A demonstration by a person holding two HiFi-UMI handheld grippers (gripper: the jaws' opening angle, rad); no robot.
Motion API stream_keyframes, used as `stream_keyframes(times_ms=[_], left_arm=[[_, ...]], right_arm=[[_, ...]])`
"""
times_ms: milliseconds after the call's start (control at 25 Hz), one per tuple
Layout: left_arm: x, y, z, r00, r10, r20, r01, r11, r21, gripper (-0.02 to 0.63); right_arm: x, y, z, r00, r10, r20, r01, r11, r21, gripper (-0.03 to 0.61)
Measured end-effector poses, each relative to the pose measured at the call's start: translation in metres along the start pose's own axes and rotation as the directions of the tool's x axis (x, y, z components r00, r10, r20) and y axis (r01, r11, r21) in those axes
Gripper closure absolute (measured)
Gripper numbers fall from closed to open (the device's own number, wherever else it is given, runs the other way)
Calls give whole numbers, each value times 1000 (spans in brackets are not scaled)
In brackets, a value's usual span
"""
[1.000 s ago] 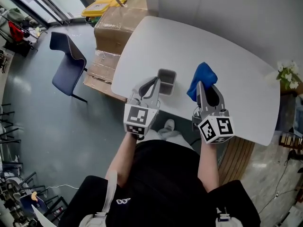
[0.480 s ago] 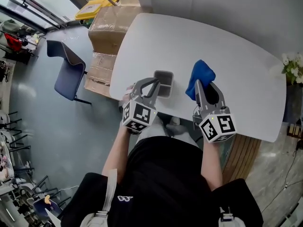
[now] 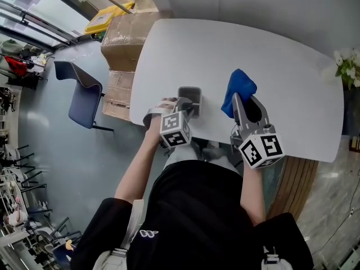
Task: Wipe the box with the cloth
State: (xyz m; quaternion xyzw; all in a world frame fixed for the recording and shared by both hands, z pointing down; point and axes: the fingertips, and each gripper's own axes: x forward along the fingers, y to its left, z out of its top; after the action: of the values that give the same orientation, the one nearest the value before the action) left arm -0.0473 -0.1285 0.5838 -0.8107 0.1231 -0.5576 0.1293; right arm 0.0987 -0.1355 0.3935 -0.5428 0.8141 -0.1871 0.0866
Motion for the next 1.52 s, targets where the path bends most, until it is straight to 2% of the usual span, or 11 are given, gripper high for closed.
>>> stream_keyframes(times_ms=[120,280,640,840,960,1160,1240,1320,1400,1520], left_arm=[[17,-1,-8,997,-20,-73,25,998,63,546],[33,-3,-19,986,-59,-156,76,992,102,546],[50,-9,-22,959,-132,-251,170,976,134,546],[58,-13,-23,940,-131,-316,188,970,157,538],[60,-13,-24,937,-129,-325,188,970,157,538],[54,-12,-26,954,-118,-277,158,980,124,542],[47,-8,-24,970,-103,-222,125,988,86,548],[35,-5,-17,988,-90,-128,91,996,5,561],[19,-4,-4,997,-80,-6,79,992,-102,563],[-6,-1,19,983,-57,175,95,971,-221,563]], right_arm=[[-4,-9,1,1000,-17,3,17,1000,10,523],[-7,-15,-2,1000,-30,4,30,999,20,522],[-8,-18,-4,1000,-29,-3,29,999,27,522],[-4,-11,-6,1000,-4,-9,4,1000,27,523],[-3,-9,-6,1000,6,-14,-6,1000,22,522],[-6,-12,-8,1000,8,-28,-7,1000,19,522],[-7,-15,-9,999,8,-31,-7,1000,18,522],[-7,-16,-10,999,12,-38,-11,1000,14,522],[-6,-13,-10,999,25,-47,-24,1000,8,522],[-1,-8,-8,997,52,-53,-52,999,-4,522]])
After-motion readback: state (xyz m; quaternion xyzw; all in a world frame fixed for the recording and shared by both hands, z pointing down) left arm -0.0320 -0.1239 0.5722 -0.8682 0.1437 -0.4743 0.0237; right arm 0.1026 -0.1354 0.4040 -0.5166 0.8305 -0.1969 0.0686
